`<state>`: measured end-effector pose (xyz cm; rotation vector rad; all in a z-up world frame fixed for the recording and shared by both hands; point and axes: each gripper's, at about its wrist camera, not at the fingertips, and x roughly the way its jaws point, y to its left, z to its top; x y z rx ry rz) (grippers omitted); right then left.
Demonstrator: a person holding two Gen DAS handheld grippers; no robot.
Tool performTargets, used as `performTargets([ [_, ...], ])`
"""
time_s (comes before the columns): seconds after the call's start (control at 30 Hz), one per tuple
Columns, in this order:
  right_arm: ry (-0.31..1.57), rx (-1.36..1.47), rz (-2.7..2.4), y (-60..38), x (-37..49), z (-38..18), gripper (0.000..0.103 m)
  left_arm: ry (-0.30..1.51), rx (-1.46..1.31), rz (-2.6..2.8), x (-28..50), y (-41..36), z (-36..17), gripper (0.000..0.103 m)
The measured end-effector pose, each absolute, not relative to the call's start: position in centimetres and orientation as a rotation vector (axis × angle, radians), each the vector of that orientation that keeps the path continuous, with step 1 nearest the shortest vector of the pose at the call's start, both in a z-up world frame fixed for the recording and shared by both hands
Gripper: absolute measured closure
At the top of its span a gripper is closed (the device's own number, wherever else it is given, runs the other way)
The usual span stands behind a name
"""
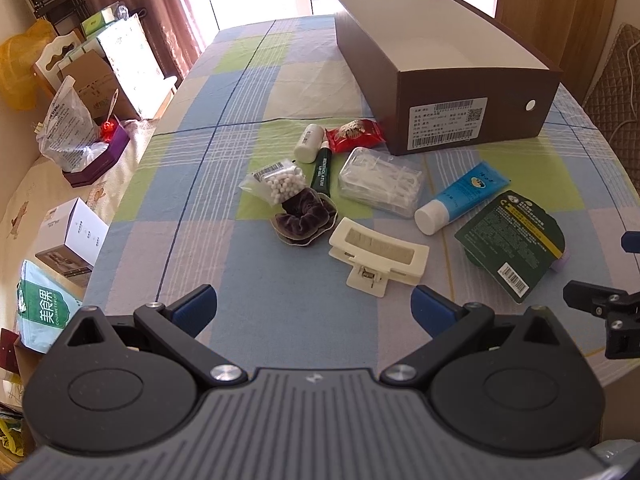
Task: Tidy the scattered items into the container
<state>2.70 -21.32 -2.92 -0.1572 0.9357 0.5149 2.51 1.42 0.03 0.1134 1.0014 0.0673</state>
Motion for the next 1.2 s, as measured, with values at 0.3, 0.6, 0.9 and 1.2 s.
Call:
performTargets([
  [0.3,0.975,-0.165,0.59,-20.5,3.5,-4.4,0.0,1.033,0.113,0.047,3.4,2.0,-1.3,0.001],
  [0.6,1.125,0.141,0.621,-22.2,5.1,-6.7,0.0,1.054,0.118,0.038,4.7,3.2,-2.0,0.001],
  [0.9,1.201,0.333,0.55,-23.1,6.9,-7.9,0.0,1.068,0.139,0.02,6.0,4.0,-2.7,0.001],
  [1.2,1.237,0.534,0.507,-24.0,8.3,-9.5,0.028,1.074,0.15,0.004,7.5,4.8,-3.0,0.001],
])
